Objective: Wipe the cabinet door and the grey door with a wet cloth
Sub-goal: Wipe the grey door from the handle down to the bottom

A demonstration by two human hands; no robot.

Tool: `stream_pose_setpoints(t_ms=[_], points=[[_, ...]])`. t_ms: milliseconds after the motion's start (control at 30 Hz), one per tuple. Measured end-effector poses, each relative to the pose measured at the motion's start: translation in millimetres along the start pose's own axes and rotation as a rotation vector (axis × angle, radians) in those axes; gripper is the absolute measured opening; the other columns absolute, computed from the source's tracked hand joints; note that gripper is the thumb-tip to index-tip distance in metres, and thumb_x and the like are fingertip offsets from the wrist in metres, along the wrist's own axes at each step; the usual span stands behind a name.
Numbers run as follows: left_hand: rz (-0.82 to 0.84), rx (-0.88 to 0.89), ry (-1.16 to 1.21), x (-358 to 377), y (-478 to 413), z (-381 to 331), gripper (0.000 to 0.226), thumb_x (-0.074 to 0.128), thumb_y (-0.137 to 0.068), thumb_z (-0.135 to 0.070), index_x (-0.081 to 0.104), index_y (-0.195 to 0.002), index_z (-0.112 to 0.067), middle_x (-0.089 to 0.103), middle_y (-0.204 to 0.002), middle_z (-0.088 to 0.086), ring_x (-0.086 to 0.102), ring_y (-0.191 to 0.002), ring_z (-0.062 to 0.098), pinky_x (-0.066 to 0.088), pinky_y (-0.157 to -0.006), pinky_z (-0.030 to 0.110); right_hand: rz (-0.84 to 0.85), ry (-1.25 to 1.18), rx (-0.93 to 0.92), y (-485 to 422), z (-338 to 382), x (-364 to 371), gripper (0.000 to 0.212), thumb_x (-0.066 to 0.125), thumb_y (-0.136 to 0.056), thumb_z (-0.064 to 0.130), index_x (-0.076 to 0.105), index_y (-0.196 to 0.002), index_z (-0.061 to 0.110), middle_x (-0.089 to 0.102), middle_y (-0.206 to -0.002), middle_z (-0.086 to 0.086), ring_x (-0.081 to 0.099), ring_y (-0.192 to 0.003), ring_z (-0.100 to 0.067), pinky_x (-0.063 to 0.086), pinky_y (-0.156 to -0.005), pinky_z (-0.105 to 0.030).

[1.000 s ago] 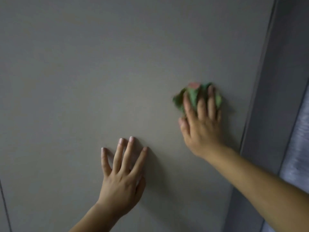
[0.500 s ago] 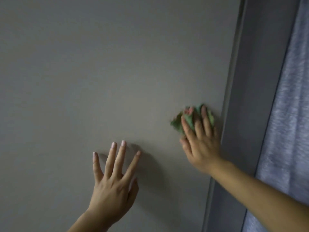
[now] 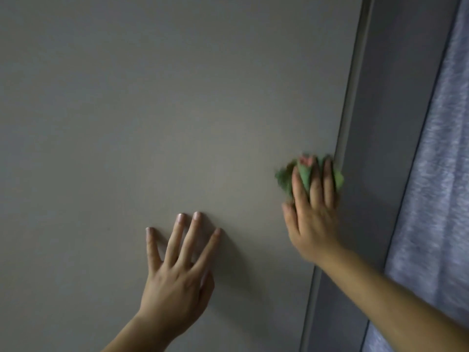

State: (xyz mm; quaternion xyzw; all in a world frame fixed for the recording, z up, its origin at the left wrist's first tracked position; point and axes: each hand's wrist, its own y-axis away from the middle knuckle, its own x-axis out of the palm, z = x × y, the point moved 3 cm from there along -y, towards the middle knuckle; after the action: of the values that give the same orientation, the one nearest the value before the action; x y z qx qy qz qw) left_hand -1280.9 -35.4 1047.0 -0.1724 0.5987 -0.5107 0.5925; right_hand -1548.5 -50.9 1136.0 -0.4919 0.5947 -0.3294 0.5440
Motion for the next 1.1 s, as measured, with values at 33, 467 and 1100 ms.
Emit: stream_pose_setpoints(t_ms=[33,467,1100], points=[[0.002,0.009,0.002,-0.4,2.5,1.9,0.070,0.055,-0.086,-0.035,0.045,-0.154,-0.019,0.022,-0.167,0.020,0.017,-0.155,0.043,0.013,-0.114,0.079,0.048,-0.003,-0.018,32.6,5.8,9.3,0.065,0.032,-0.104,0.041,0.029,-0.156,0.002,0.005,-0.168,-0.019,0.005,-0.153,-0.048,0.018,-0.119,-0.066],[0.029,-0.035,0.004,-0.3,36.9,35.0,0.068,0.056,-0.088,-0.033,0.046,-0.153,-0.016,0.019,-0.167,0.024,0.015,-0.155,0.045,0.017,-0.115,0.076,-0.010,0.001,0.124,-3.0,65.6,12.7,0.067,0.043,-0.100,0.041,0.028,-0.158,0.009,0.012,-0.167,-0.020,0.004,-0.153,-0.049,0.009,-0.122,-0.064],[-0.073,-0.081,0.100,14.7,96.5,87.8,0.068,0.057,-0.084,-0.032,0.050,-0.150,-0.017,0.026,-0.164,0.026,0.018,-0.155,0.043,0.020,-0.112,0.078,0.141,0.069,-0.340,40.8,210.6,51.6,0.072,0.047,-0.098,0.043,0.017,-0.161,0.024,0.004,-0.170,-0.005,0.005,-0.156,-0.040,0.012,-0.123,-0.060]])
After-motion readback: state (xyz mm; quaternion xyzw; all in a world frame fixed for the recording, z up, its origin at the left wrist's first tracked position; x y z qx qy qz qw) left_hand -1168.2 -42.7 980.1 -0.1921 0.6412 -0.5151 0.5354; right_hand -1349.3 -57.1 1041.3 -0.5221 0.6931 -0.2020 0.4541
